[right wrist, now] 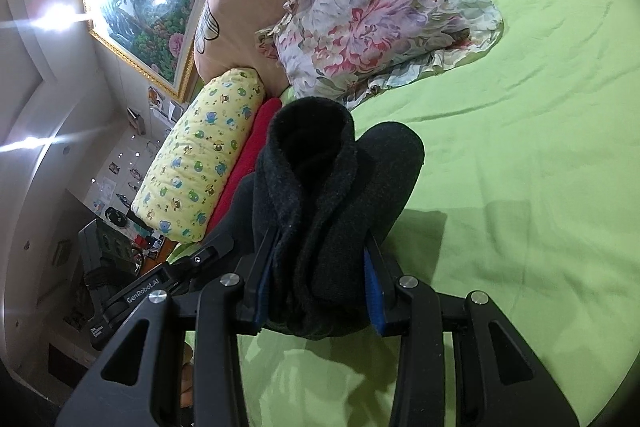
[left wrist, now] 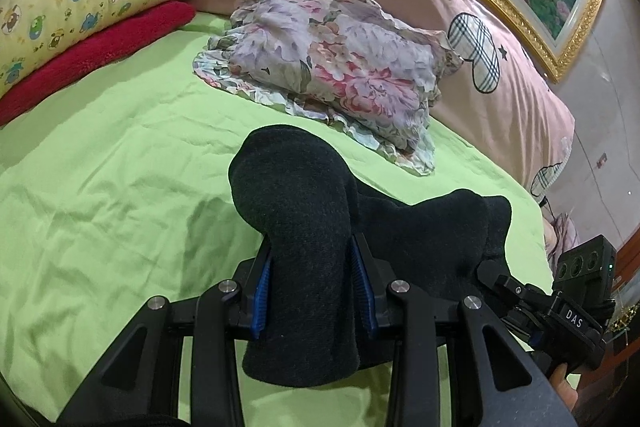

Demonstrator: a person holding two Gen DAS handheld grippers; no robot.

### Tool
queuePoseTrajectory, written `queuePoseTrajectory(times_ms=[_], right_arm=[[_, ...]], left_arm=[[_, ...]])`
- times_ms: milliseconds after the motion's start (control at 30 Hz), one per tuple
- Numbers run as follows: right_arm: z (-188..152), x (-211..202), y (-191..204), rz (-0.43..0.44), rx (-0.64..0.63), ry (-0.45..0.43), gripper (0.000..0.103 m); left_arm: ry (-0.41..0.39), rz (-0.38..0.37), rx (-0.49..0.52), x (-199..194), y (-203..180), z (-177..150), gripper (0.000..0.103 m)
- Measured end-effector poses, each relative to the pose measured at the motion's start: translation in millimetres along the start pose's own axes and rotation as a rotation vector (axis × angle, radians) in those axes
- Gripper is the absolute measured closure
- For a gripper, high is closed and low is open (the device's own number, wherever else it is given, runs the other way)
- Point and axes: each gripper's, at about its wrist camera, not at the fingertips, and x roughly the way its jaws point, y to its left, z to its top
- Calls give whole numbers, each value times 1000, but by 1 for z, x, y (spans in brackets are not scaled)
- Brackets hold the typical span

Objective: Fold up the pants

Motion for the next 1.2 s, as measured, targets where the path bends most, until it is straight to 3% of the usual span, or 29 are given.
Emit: queuePoseTrajectory(times_ms=[167, 300, 400, 500, 600, 1200], right_arm=[[9, 12, -4, -52, -33, 20, 63], [11, 25, -14, -168, -54, 48, 57], [11, 25, -31, -251, -22, 49, 53], [9, 28, -48, -321, -14, 65, 50], [4, 29, -61, -322, -2, 74, 41], [4, 25, -61, -336, -36, 62, 32]], left_arm=[[18, 27, 7, 15, 5, -2, 68], [32, 69, 16, 24, 15, -10, 67], [44, 90, 23, 27, 26, -16, 56], [75, 112, 17, 35, 41, -26, 39], [85, 105, -1, 38, 49, -33, 38], [83, 227, 89, 36, 27, -31, 30]])
